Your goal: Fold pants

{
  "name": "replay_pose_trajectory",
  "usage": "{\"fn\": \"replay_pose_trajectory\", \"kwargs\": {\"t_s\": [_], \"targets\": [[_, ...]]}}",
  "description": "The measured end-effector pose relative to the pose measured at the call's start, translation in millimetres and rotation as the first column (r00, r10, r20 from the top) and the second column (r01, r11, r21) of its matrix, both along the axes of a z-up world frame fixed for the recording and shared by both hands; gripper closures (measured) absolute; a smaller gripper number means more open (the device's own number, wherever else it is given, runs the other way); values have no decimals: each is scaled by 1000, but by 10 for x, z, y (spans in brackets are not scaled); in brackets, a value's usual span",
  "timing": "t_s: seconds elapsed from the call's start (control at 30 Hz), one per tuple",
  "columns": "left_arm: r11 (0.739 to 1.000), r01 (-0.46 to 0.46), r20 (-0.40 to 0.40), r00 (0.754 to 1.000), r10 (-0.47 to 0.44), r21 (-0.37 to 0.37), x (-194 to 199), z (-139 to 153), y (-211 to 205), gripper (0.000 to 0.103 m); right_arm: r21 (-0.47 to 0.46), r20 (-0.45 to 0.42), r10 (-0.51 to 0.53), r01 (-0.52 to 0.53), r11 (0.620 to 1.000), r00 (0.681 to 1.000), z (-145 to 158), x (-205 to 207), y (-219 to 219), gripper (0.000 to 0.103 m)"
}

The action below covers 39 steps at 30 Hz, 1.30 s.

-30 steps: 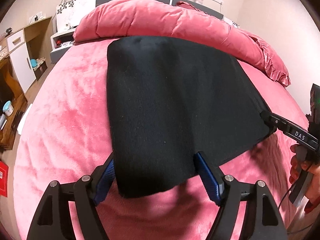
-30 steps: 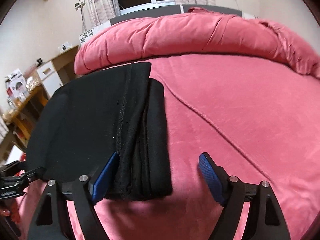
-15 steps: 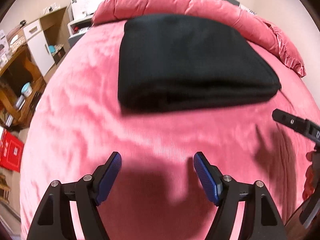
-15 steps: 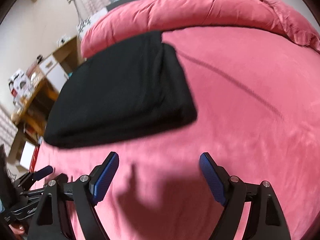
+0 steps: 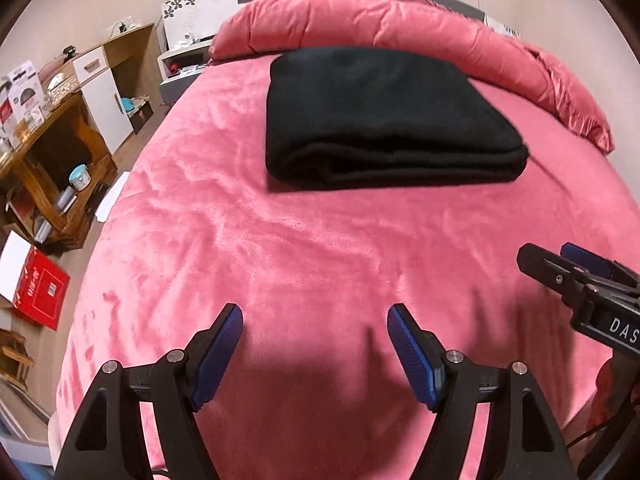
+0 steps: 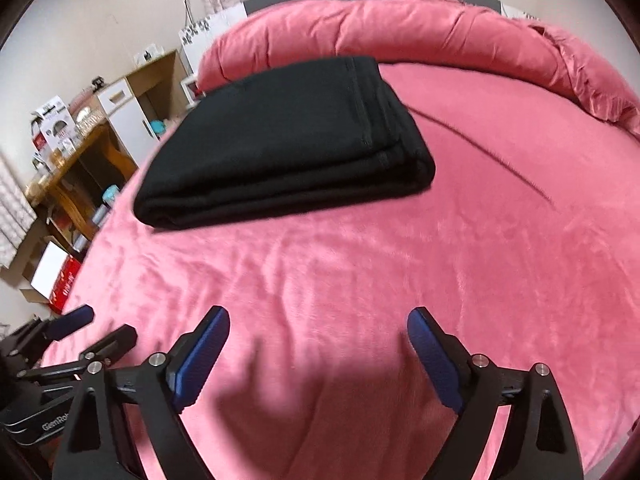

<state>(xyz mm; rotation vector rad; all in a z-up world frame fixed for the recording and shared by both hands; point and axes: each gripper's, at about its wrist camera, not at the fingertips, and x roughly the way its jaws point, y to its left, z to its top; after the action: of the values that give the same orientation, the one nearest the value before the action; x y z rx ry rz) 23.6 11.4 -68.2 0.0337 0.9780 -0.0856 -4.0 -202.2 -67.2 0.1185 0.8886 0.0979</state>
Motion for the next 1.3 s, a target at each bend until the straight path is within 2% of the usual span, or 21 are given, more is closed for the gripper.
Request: {"fn": "replay_pose_trajectory", "kwargs": {"t_s": [0.13,0.2,0.37,0.43,0.87,1.17,1.3], "targets": [[998,-22,21,1000,23,-64,-108,163,80,27,-23,50,-2,3,1000,999,191,-183,107,8],[998,-41,44,998,44,-56,-99,223,107,27,-33,63,-8,10,999,998,265,-206,106,7],[988,-101,129,988,86,117,-177,342,66,27,-32,102,-16,19,999,995,360,-279,103,6],[982,-110,157,984,86,151,-219,366,56,27,-41,114,-21,26,999,993,378,-293,94,5],[994,-88,189,979,74,63,-403,505,42,27,-99,175,-38,56,993,984,489,-520,136,5],[994,-83,214,975,67,65,-480,551,-34,27,-109,197,-29,51,993,980,517,-561,147,5],[995,-93,211,974,82,41,-482,557,0,27,-100,198,-31,52,994,980,522,-562,132,5]]}}
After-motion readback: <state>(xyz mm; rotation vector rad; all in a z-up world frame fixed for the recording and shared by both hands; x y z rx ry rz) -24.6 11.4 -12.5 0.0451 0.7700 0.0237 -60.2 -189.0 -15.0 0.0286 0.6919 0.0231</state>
